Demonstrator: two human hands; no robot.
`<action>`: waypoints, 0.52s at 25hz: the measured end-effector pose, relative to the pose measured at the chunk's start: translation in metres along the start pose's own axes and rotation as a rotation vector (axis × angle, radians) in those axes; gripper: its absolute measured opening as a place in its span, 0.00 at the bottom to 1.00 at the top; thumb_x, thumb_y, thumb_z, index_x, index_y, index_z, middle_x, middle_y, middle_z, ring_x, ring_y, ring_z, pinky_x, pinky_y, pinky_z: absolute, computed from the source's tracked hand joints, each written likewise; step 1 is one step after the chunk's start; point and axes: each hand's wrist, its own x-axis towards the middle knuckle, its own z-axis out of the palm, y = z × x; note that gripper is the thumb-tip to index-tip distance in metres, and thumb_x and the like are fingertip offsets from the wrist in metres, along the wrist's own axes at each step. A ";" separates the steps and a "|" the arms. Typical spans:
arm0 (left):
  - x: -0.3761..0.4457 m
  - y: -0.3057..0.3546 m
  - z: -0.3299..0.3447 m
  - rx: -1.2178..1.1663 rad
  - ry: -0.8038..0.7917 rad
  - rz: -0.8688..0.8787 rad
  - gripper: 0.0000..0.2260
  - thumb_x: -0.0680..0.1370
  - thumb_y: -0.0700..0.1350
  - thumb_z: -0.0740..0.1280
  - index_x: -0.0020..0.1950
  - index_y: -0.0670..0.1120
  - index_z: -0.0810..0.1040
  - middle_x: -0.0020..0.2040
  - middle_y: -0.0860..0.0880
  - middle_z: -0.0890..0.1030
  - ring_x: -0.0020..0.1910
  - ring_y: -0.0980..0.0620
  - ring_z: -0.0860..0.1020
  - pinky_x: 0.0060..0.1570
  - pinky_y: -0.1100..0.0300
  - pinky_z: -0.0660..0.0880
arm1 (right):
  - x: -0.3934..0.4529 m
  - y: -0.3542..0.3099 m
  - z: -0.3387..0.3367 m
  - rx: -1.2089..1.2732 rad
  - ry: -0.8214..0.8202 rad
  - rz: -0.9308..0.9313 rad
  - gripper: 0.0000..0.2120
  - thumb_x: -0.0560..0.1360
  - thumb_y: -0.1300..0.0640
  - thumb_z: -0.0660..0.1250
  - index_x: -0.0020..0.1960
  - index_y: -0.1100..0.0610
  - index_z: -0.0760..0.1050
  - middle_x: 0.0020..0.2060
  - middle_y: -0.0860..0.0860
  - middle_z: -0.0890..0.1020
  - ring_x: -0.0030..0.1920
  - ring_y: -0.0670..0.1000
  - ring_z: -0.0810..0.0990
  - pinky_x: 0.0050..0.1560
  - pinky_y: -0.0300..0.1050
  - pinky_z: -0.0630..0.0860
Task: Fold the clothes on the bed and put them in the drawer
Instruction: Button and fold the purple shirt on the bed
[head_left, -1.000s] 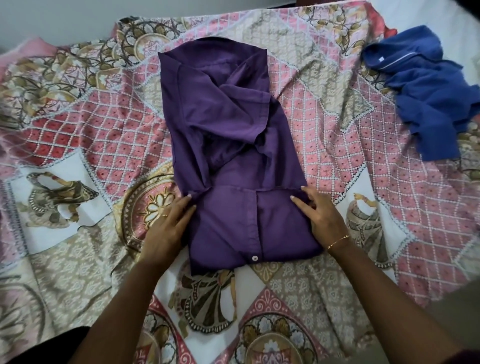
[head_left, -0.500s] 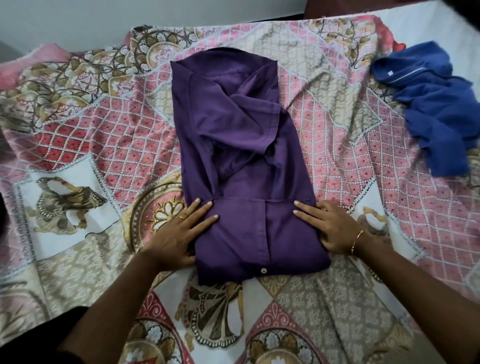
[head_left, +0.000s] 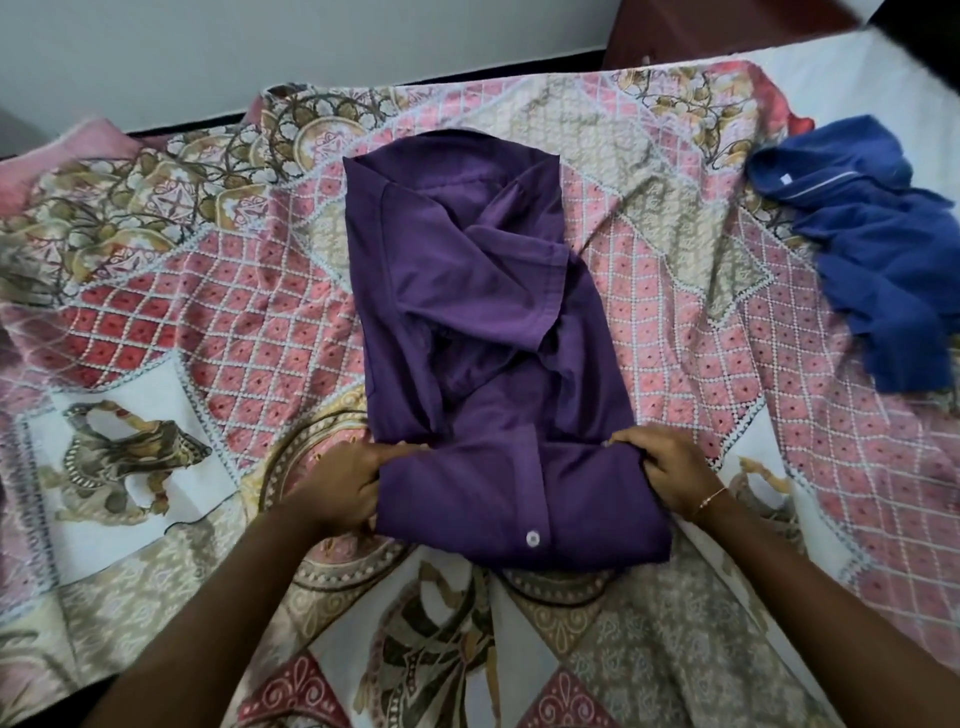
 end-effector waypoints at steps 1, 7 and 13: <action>0.010 0.007 -0.012 -0.184 -0.021 -0.111 0.22 0.69 0.54 0.57 0.57 0.48 0.79 0.52 0.47 0.83 0.47 0.54 0.81 0.47 0.62 0.72 | 0.008 -0.006 -0.008 0.128 -0.041 0.130 0.13 0.71 0.69 0.59 0.49 0.68 0.79 0.40 0.53 0.83 0.39 0.43 0.80 0.43 0.29 0.70; 0.098 -0.006 -0.048 -0.753 0.047 -1.084 0.26 0.77 0.62 0.56 0.62 0.42 0.71 0.56 0.40 0.75 0.43 0.43 0.78 0.26 0.58 0.78 | 0.087 -0.001 -0.021 0.257 -0.126 0.601 0.16 0.80 0.56 0.57 0.33 0.55 0.68 0.25 0.51 0.68 0.20 0.45 0.63 0.18 0.29 0.55; 0.087 -0.005 -0.022 -0.505 0.070 -1.081 0.28 0.77 0.59 0.61 0.64 0.36 0.74 0.61 0.37 0.76 0.57 0.39 0.77 0.54 0.49 0.76 | 0.091 0.009 -0.002 0.324 0.022 0.698 0.23 0.74 0.41 0.64 0.28 0.55 0.68 0.20 0.49 0.68 0.24 0.49 0.67 0.28 0.40 0.63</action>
